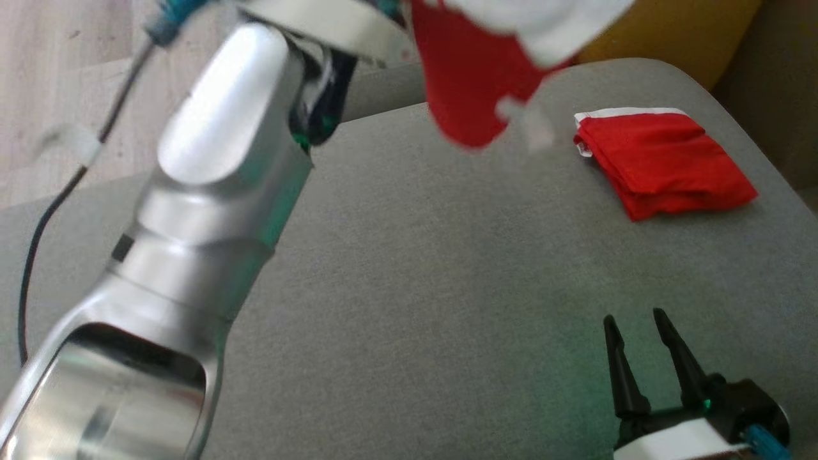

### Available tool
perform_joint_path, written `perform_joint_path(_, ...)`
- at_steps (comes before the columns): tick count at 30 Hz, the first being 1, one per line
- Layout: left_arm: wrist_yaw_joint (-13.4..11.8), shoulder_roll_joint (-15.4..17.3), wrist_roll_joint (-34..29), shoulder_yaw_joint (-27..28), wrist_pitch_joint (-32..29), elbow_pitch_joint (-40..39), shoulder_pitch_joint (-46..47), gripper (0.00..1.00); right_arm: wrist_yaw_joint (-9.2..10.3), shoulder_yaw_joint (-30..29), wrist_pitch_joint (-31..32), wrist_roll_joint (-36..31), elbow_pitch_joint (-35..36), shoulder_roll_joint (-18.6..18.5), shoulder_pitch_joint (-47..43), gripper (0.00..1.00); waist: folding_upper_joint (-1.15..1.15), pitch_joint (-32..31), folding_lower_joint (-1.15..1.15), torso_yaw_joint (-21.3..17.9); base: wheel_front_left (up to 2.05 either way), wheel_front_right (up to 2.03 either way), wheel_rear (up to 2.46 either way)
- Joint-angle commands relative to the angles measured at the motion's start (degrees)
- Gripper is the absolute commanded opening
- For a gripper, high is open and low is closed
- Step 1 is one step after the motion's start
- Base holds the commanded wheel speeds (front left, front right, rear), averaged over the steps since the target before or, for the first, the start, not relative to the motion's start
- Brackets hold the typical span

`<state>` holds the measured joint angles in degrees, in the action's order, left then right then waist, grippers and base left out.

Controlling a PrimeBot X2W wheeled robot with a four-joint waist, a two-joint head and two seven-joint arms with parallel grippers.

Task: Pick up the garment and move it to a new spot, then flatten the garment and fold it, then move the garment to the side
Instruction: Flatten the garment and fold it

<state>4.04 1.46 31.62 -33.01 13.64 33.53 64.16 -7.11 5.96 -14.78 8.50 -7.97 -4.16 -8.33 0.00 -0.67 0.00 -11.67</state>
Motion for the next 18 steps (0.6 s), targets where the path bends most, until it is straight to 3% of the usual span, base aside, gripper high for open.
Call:
perform_joint_path(1, -0.5, 1.44, 1.63, 2.5, 0.31, -0.48, 1.99, 0.0, -0.37, 0.93, -0.22, 0.15, 1.47, 0.0, 0.56, 1.0, 0.0, -0.39, 0.0, 0.69, 0.0, 0.0, 0.0)
perform_joint_path(5, -1.05, 1.43, 9.8, 3.82, -1.87, 1.83, -4.39, 0.0, -0.37, 0.17, -0.22, 0.16, 1.58, 0.34, 0.23, 1.0, 0.0, -1.08, 0.0, 2.58, 0.0, 0.0, 0.0)
perform_joint_path(9, -2.19, 1.54, 14.03, 3.6, -2.29, 5.01, -20.13, 0.0, -0.37, -0.28, -0.22, 0.17, 2.0, 0.64, 0.25, 1.0, 0.0, -0.61, 0.0, 4.6, 0.0, 0.0, 0.0)
perform_joint_path(15, -2.36, 3.03, 13.87, 4.44, 1.07, 10.32, -38.48, 0.0, -0.37, -0.21, -0.22, 0.07, 2.18, 0.55, 0.75, 1.0, 0.0, 0.78, 0.0, 6.75, 0.0, 0.0, 0.0)
perform_joint_path(18, -2.89, 3.04, 11.19, 9.73, 1.31, 5.79, -42.36, 0.0, -0.37, -0.92, -0.22, -0.02, 2.29, 0.24, 0.57, 1.0, 0.0, 1.12, 0.0, 7.98, 0.0, 0.0, 0.0)
